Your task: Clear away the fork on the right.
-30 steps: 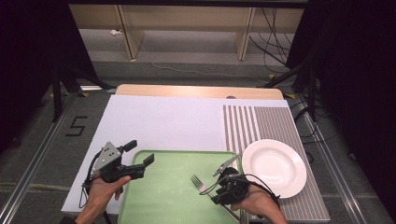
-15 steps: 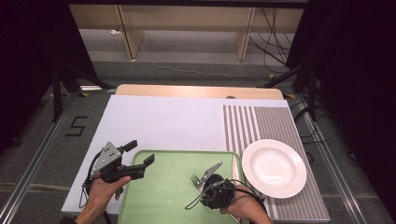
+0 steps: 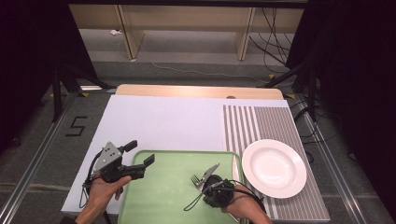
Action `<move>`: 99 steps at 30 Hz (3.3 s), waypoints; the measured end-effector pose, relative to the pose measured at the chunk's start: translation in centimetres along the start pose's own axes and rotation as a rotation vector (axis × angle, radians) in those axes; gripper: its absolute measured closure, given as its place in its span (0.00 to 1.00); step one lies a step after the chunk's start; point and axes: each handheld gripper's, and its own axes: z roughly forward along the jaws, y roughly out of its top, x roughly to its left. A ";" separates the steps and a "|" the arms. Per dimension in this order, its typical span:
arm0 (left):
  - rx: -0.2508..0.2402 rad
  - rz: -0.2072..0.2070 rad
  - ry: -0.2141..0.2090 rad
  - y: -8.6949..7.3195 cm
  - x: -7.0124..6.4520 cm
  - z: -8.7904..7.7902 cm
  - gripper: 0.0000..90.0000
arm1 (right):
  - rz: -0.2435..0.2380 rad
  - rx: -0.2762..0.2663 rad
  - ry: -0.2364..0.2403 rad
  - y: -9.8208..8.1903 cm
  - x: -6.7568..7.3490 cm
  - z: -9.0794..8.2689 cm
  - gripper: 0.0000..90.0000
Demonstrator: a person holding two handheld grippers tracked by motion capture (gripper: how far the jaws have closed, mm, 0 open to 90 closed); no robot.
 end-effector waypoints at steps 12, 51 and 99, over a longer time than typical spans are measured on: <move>-0.003 0.010 0.000 0.1 -0.1 -0.1 0.18 | 0.026 -0.001 -0.050 -0.4 -1.0 -0.4 1.00; -0.011 0.016 0.003 0.2 -0.2 -0.3 0.18 | 0.169 -0.016 -0.107 -3.1 -4.4 -2.4 1.00; 0.020 0.019 -0.021 0.0 -0.6 -0.6 0.18 | 0.276 -0.276 -0.017 -4.6 -6.4 -6.4 0.23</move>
